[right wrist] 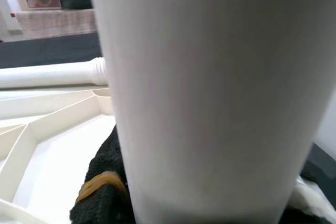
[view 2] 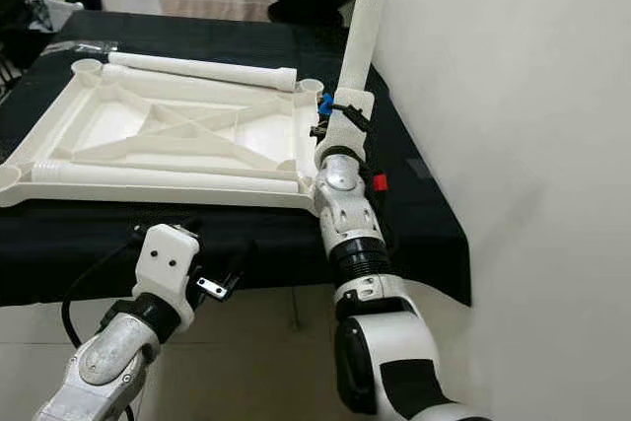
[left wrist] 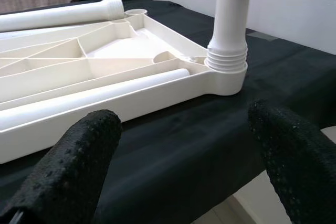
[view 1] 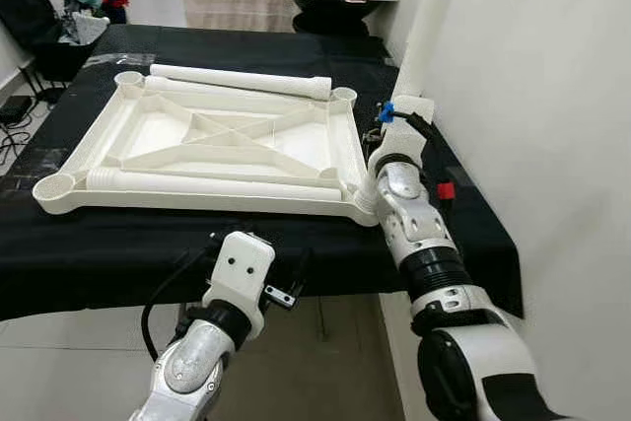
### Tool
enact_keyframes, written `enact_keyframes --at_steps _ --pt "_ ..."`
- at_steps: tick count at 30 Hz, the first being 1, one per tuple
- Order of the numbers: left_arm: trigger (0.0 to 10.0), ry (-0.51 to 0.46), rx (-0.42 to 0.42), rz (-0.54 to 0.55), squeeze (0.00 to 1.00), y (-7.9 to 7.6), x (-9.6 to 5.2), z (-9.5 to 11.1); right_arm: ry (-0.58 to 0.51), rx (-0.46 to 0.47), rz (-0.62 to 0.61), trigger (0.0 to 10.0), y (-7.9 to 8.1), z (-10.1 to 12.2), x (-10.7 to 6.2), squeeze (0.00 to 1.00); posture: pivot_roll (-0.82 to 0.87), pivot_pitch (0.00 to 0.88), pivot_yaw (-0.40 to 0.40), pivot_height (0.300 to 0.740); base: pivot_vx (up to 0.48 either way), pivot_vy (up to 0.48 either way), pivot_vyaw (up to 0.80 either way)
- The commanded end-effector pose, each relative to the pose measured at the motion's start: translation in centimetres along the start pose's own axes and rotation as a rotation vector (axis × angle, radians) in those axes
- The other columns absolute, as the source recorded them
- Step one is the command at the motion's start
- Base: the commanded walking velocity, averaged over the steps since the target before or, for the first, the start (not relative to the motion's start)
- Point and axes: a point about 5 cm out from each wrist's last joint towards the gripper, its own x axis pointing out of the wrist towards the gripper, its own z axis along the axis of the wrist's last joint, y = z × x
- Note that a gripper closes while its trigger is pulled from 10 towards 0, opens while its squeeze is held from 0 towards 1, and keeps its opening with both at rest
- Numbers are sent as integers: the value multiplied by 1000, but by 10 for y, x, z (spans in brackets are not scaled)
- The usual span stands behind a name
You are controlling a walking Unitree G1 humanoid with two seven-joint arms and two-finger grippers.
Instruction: Building children table
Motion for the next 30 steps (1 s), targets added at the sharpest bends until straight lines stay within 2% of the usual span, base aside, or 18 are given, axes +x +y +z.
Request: enact_keyframes --at_steps 1,2,7,8,11,13,15,16,17,18,19,21,22,23,25,26,29,30 --pt "10000 0 -10 -4 0 -3 1 -1 47 35 5 10000 -1 -9 1 329 86 126 -85 740 0 0 0" --pt "10000 0 -10 -3 0 -2 1 -2 25 51 14 10000 1 -6 0 1000 84 127 -84 740 0 0 0" --pt "10000 -2 -10 -1 0 -1 3 -2 -33 36 -12 10000 -2 0 -2 1000 75 130 -79 740 0 0 0" --pt "10000 -2 -11 -1 0 -1 3 -2 -40 30 -19 10000 -3 1 -3 0 75 130 -79 740 0 0 0" --pt "10000 -3 -13 -3 0 -2 3 -2 -50 41 -14 10000 -5 3 -3 0 74 128 -78 740 0 0 0" --pt "10000 -3 -14 -7 0 -3 4 -2 -83 86 32 10000 -7 8 -2 0 77 127 -78 740 0 0 0" --pt "10000 0 -17 -11 0 -3 4 -2 -174 150 139 10000 -11 19 -1 0 79 125 -74 740 0 0 0" --pt "10000 0 -17 -11 0 -3 4 -2 -174 150 139 10000 -11 19 -1 0 79 125 -74 740 0 0 0" --pt "10000 4 -20 -17 0 -5 3 -3 -179 202 264 10000 -8 22 1 0 82 122 -77 740 0 0 0" --pt "10000 4 -20 -17 0 -5 3 -3 -179 202 264 10000 -8 22 1 0 82 122 -77 740 0 0 0" --pt "10000 9 -24 -21 0 -7 2 -5 -168 244 361 10000 -6 23 1 0 82 122 -77 740 0 0 0" --pt "10000 17 -30 -30 0 -11 0 -7 -111 272 627 10000 1 20 0 0 77 126 -73 740 0 0 0" --pt "10000 17 -30 -30 0 -11 0 -7 -111 272 627 10000 1 20 0 0 77 126 -73 740 0 0 0" --pt "10000 19 -32 -32 0 -11 -1 -7 -97 262 714 10000 3 19 -3 0 79 128 -76 740 0 0 0" --pt "10000 19 -32 -32 0 -11 -1 -7 -97 262 714 10000 3 19 -3 0 79 128 -76 740 0 0 0" --pt "10000 22 -30 -32 0 -11 0 -8 -63 244 899 10000 6 17 -8 0 80 127 -75 740 0 0 0" --pt "10000 22 -29 -33 0 -10 0 -8 -45 242 966 10000 7 16 -11 0 80 128 -75 740 0 0 0" --pt "10000 21 -28 -32 0 -10 0 -8 -33 221 1038 10000 8 15 -14 0 83 127 -76 740 0 0 0"
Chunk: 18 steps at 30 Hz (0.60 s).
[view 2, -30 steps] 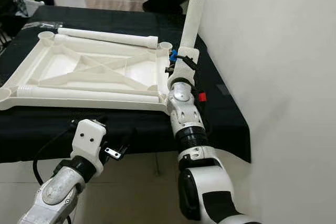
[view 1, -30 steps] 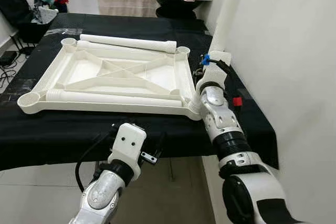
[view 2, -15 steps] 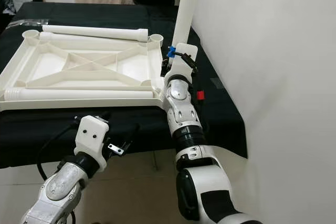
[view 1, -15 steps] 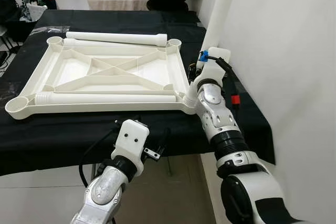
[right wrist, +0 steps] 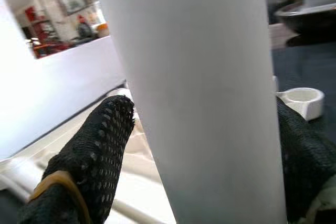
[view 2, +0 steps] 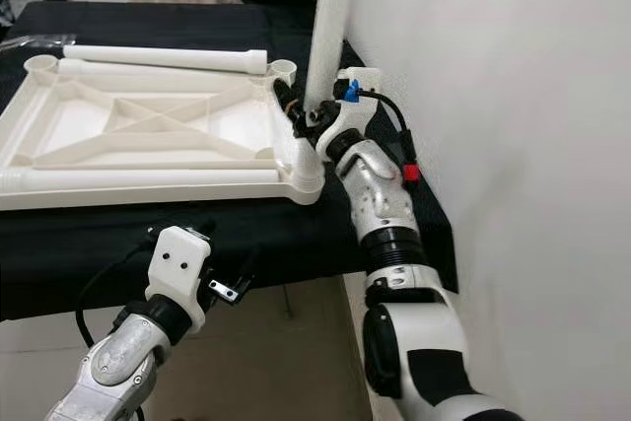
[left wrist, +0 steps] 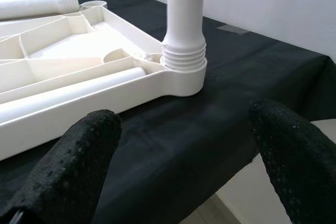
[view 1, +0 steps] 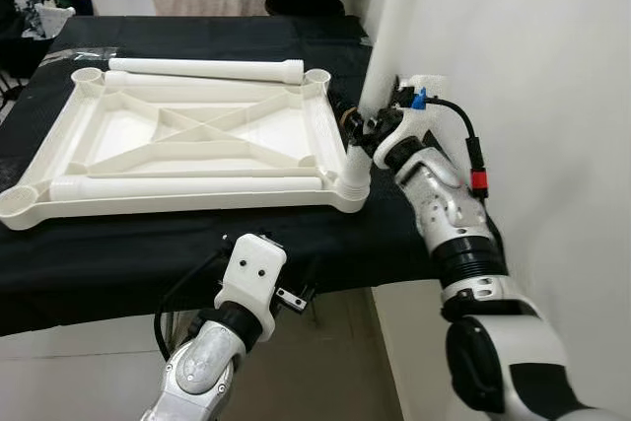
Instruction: Building children table
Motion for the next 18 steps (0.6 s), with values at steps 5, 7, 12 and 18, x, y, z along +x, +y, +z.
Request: enact_keyframes --at_steps 5,7,12,18 --pt "10000 12 -6 -3 0 0 0 -3 135 -8 323 10000 23 -14 2 0 78 125 -82 740 0 0 0" --pt "10000 12 -5 -2 0 0 0 -4 157 -13 367 10000 25 -16 0 0 79 126 -84 740 0 0 0" --pt "10000 9 -4 2 0 0 3 -3 162 -14 418 0 29 -21 2 0 82 132 -82 740 0 0 0" --pt "10000 9 -1 4 0 1 3 -4 143 -23 369 0 27 -21 4 0 79 126 -81 740 0 0 0"
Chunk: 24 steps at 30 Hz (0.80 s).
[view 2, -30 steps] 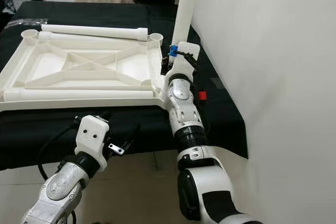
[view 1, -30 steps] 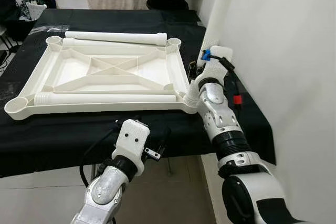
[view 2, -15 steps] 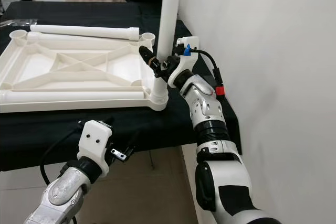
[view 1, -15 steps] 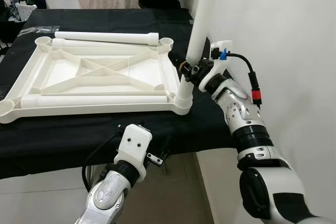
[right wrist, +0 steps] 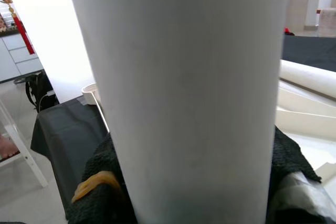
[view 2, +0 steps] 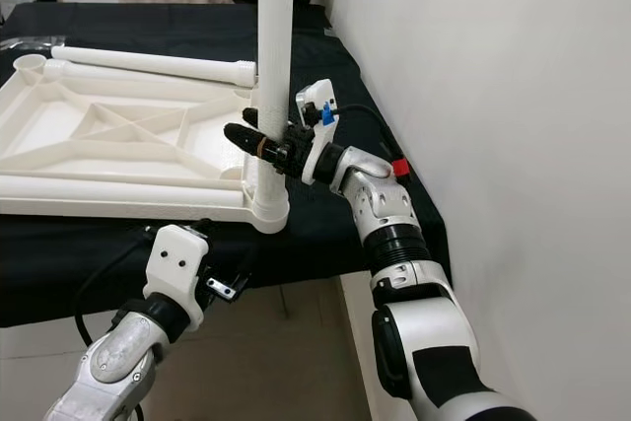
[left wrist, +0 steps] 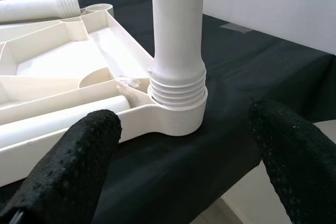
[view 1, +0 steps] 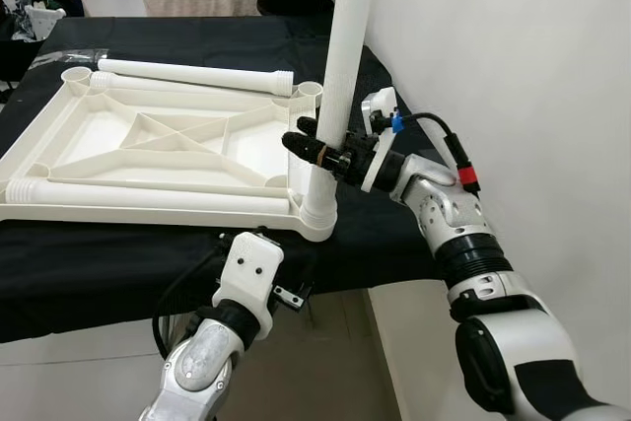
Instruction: Building children table
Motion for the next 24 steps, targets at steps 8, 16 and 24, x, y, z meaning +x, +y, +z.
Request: enact_keyframes --at_steps 8,16,24 --pt "10000 4 -5 2 0 -1 1 -3 21 19 -93 0 0 -15 3 0 73 124 -74 740 0 0 0" --pt "10000 3 -5 -3 0 -1 1 -3 69 -83 -1185 0 -43 -23 -48 0 75 121 -73 740 0 0 0" --pt "10000 3 -5 -6 0 -3 0 -3 53 -96 -1343 0 -29 -30 -47 0 82 109 -75 740 0 0 0"
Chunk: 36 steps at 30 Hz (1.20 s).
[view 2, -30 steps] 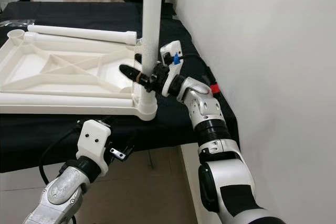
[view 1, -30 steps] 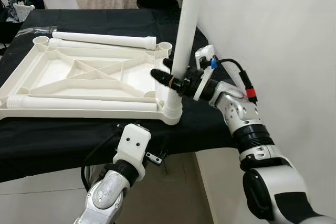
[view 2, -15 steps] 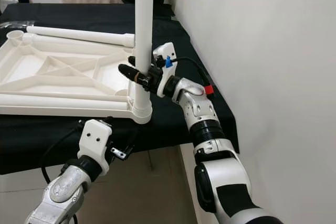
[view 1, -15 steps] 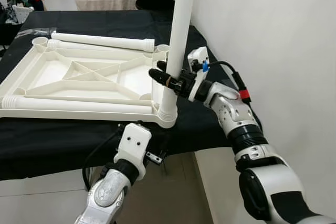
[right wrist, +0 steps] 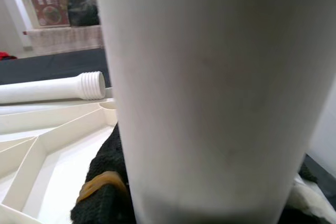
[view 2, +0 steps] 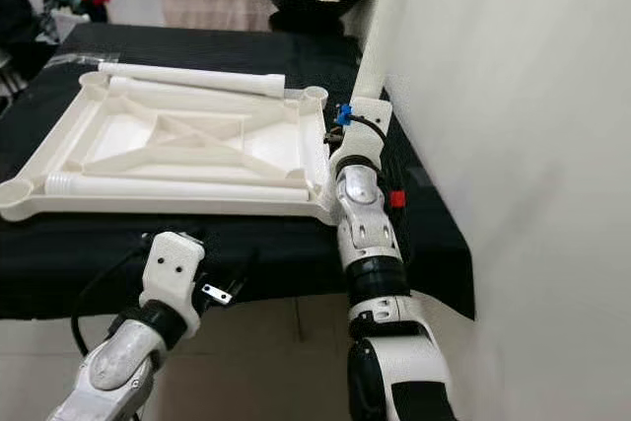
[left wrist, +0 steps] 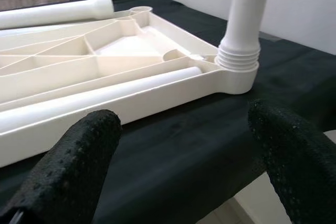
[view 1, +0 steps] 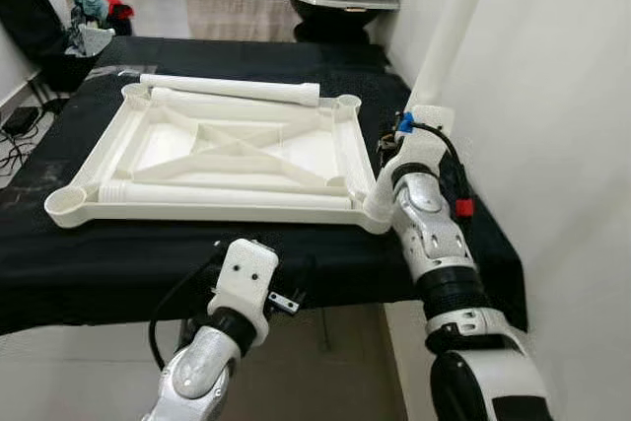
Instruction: Building children table
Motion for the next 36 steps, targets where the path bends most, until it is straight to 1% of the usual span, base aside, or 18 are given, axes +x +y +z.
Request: enact_keyframes --at_steps 1,2,8,9,10,11,16,17,19,20,21,23,24,26,27,31,33,36 --pt "10000 3 1 -10 0 -2 -1 -2 85 -17 -49 4078 -7 -21 -5 0 80 103 -73 740 0 0 0" --pt "10000 3 2 -10 0 -2 -1 -2 68 -32 -33 10000 -2 -19 -5 0 80 101 -74 740 0 0 0" --pt "10000 3 3 -10 0 -2 -1 -3 55 -32 -25 10000 5 -16 -7 0 80 96 -76 740 0 0 0" --pt "10000 2 4 -9 0 -2 -1 -3 1 -12 1 10000 11 -9 -7 1000 82 90 -78 740 0 0 0" --pt "10000 2 4 -9 0 -2 -1 -3 1 -12 1 10000 11 -9 -7 1000 82 90 -78 740 0 0 0" --pt "10000 1 5 -9 0 -2 -1 -3 -26 16 36 10000 12 -4 -5 0 82 87 -77 740 0 0 0" --pt "10000 2 5 -9 0 -2 -1 -4 -47 16 64 10000 8 -1 -3 0 81 81 -74 740 0 0 0" --pt "10000 1 5 -10 0 -2 -1 -3 -47 53 116 10000 8 0 -1 0 80 81 -73 740 0 0 0" --pt "10000 0 7 -13 0 -2 -1 -3 -7 180 337 10000 13 -2 1 0 82 79 -74 740 0 0 0" --pt "10000 0 7 -13 0 -2 -1 -3 -7 180 337 10000 13 -2 1 0 82 79 -74 740 0 0 0" --pt "10000 0 7 -13 0 -2 -1 -3 2 222 441 10000 16 -1 0 0 81 77 -70 740 0 0 0" --pt "10000 0 7 -13 0 -2 -1 -3 2 222 441 10000 16 -1 0 0 81 77 -70 740 0 0 0" --pt "10000 -1 8 -14 0 -2 -1 -3 22 251 582 10000 18 -2 -2 0 82 77 -75 740 0 0 0" --pt "10000 -3 10 -15 0 -2 0 -3 58 254 814 10000 19 -3 -9 0 83 80 -76 740 0 0 0" --pt "10000 -3 10 -15 0 -2 0 -3 58 254 814 10000 19 -3 -9 0 83 80 -76 740 0 0 0" --pt "10000 -1 8 -18 0 -3 -1 -3 96 228 1088 10000 20 -2 -20 0 88 86 -79 740 0 0 0" --pt "10000 -1 8 -18 0 -3 -1 -3 96 228 1088 10000 20 -2 -20 0 88 86 -79 740 0 0 0" --pt "10000 1 9 -17 0 -3 -1 -3 103 187 1148 10000 24 -2 -22 0 89 90 -80 740 0 0 0"
